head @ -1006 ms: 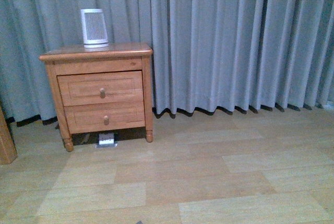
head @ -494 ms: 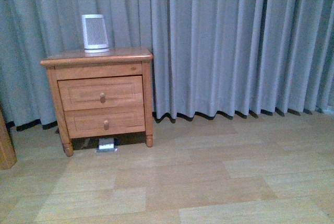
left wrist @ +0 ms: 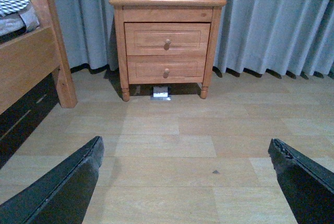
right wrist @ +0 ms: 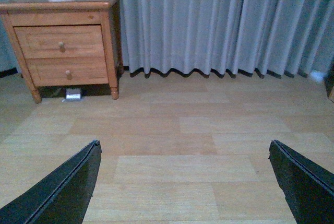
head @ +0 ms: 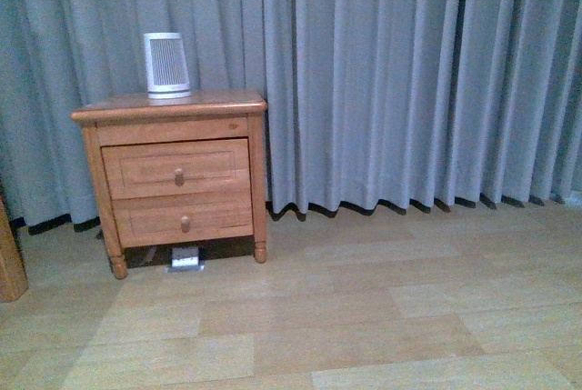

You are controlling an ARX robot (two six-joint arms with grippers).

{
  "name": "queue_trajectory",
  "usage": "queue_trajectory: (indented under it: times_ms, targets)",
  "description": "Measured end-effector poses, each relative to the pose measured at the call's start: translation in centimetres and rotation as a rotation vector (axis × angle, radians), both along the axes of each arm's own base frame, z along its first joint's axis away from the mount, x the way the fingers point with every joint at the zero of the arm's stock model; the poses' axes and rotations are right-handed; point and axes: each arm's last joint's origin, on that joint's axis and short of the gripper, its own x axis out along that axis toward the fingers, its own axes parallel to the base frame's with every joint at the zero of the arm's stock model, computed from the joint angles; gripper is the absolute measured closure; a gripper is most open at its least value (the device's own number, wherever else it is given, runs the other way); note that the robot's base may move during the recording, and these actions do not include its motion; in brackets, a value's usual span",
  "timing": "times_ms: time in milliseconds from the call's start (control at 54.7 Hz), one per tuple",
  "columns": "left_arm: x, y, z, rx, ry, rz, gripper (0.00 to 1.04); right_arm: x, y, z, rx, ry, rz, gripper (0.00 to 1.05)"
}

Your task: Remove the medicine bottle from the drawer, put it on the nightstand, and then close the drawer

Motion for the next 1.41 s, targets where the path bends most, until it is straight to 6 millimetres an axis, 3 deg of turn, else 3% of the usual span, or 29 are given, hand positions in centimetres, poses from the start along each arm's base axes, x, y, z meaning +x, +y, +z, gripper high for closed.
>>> queue_trajectory:
  times_ms: [1409]
  targets:
    - [0.0,0.0,0.0,0.0,0.0,0.0,0.07,0.0,0.0,-0.01,0.0,0.0,0.0,0.07]
